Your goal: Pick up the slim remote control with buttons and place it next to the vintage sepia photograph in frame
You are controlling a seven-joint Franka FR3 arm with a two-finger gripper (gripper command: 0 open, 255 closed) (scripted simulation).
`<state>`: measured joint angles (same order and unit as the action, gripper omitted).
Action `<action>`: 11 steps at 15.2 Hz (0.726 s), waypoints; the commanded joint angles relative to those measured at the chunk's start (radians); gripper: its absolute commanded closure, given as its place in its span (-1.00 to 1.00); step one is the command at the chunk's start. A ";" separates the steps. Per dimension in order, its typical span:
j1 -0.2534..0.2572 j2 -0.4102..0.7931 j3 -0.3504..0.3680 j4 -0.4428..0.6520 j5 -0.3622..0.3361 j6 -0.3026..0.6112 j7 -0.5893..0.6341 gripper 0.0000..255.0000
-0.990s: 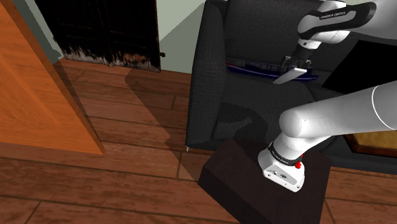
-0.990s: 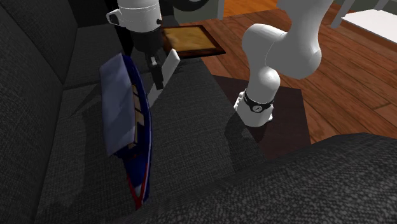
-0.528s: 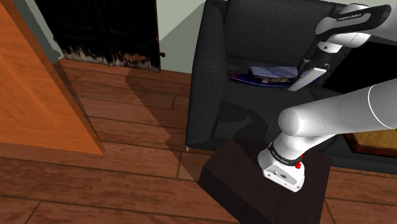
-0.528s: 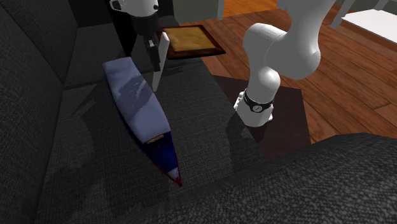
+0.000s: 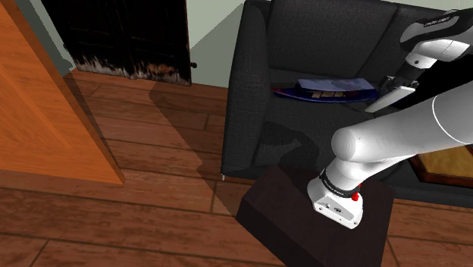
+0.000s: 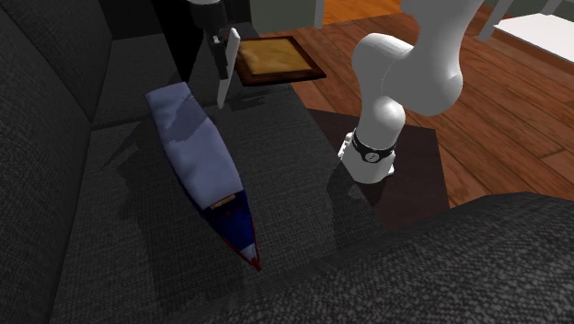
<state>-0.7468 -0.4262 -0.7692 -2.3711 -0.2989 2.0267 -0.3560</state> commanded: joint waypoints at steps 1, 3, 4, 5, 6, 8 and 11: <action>-0.002 0.039 -0.066 0.043 0.007 0.004 -0.080 1.00; 0.001 0.052 -0.077 0.025 0.009 0.034 -0.085 1.00; 0.003 0.059 -0.083 0.016 0.011 0.049 -0.087 1.00; 0.005 0.066 -0.089 0.008 0.013 0.064 -0.090 1.00; 0.007 0.074 -0.095 0.000 0.015 0.079 -0.093 1.00; 0.012 0.090 -0.107 -0.016 0.021 0.110 -0.099 1.00; 0.021 0.118 -0.128 -0.039 0.032 0.157 -0.111 1.00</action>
<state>-0.7306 -0.3229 -0.8859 -2.4059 -0.2729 2.1653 -0.4595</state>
